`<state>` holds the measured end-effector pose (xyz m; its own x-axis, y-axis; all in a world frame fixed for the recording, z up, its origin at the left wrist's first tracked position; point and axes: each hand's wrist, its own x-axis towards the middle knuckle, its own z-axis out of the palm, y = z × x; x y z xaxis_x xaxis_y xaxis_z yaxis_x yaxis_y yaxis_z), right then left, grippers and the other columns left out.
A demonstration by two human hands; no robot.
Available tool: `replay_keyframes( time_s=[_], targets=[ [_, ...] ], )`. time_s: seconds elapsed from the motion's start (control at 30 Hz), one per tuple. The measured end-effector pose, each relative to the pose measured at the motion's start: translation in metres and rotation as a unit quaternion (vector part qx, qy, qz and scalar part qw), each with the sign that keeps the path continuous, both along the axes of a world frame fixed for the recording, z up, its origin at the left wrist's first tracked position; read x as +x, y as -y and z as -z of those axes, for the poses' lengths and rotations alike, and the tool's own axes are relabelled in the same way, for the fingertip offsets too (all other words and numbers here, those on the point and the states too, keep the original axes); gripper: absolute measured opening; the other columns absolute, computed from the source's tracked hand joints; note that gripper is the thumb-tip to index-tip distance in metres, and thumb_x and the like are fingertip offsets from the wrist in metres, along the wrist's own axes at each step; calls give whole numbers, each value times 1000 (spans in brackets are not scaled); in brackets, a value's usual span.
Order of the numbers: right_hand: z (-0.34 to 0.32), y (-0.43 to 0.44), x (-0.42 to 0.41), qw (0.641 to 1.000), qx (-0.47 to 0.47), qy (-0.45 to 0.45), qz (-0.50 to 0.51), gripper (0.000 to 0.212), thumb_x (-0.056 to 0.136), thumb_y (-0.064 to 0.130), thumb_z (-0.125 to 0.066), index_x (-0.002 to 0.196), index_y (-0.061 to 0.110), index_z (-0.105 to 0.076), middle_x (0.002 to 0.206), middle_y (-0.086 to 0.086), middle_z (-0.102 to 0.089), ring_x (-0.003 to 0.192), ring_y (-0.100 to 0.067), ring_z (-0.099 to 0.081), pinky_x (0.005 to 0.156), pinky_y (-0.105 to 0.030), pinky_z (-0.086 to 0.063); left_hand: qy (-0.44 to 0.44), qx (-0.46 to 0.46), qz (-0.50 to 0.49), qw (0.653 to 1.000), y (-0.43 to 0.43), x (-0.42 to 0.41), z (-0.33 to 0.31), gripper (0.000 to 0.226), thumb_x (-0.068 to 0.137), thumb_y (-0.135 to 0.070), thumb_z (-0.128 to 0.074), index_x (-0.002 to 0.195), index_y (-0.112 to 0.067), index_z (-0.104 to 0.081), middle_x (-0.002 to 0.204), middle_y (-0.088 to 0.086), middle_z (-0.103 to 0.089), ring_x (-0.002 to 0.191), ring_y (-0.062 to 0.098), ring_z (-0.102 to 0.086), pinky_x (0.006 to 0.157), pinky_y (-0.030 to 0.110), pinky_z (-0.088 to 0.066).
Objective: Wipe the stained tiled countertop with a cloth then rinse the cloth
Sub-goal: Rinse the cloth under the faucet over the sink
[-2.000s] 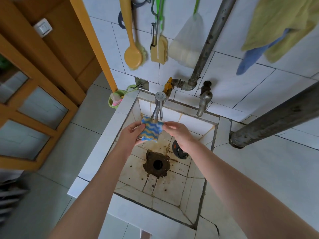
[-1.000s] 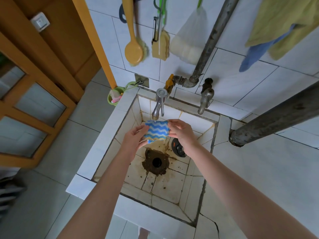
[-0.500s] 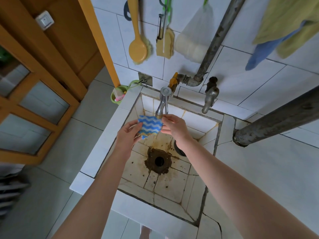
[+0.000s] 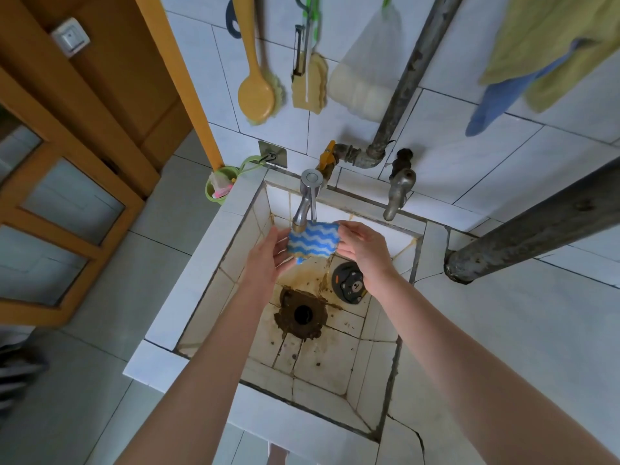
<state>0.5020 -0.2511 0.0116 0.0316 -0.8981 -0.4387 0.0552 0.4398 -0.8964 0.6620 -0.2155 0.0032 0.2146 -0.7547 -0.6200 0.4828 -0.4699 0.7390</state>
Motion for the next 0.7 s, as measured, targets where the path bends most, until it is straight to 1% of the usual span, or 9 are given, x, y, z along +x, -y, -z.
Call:
replay_keyframes(
  time_s=[0.1,0.23,0.33,0.47,0.53,0.63,0.7],
  targets=[
    [0,2,2,1000,1,-1,2,16,94,14,-56,108,8,-62,109,-13,-66,98,-24,-64,81,-23,-53,-12,-4,-9,1000,3,1,-1,34,98,-32,-39,108,-10,-63,94,3,-70,85,14,-68,73,24,-56],
    [0,3,9,1000,2,6,5,20,93,14,-56,110,5,-62,109,-13,-66,98,-23,-64,76,-20,-54,-11,-5,-16,1000,3,7,-1,27,96,-29,-44,103,-11,-64,96,4,-70,87,15,-67,69,22,-57],
    [0,4,16,1000,10,12,-2,21,93,14,-57,112,5,-62,110,-13,-66,96,-22,-65,75,-19,-55,2,-4,-12,1000,1,14,0,27,95,-28,-48,108,-10,-63,101,5,-69,90,16,-67,69,22,-57],
    [1,3,28,1000,22,20,-8,15,93,13,-57,106,7,-62,111,-14,-66,100,-25,-65,77,-22,-55,22,-9,-12,1000,-3,25,0,27,97,-28,-43,106,-12,-63,100,4,-69,89,15,-67,69,22,-56],
    [0,3,34,999,24,20,-15,13,94,13,-56,104,8,-62,111,-14,-66,101,-25,-65,76,-21,-54,24,-11,-15,1000,-4,30,-1,30,98,-29,-41,109,-11,-62,102,4,-69,92,16,-66,70,22,-56],
    [-2,3,39,999,23,23,-18,7,94,12,-55,97,12,-62,109,-11,-65,101,-24,-64,75,-20,-54,33,-6,-20,999,-4,34,-2,29,97,-29,-42,109,-12,-62,101,3,-69,90,15,-66,70,22,-56],
    [-2,3,38,999,18,20,-24,7,94,12,-55,94,14,-62,107,-10,-66,101,-25,-64,75,-21,-54,37,-6,-18,999,-4,34,-2,28,97,-29,-44,108,-12,-62,101,4,-69,92,16,-66,72,22,-56]
  ],
)
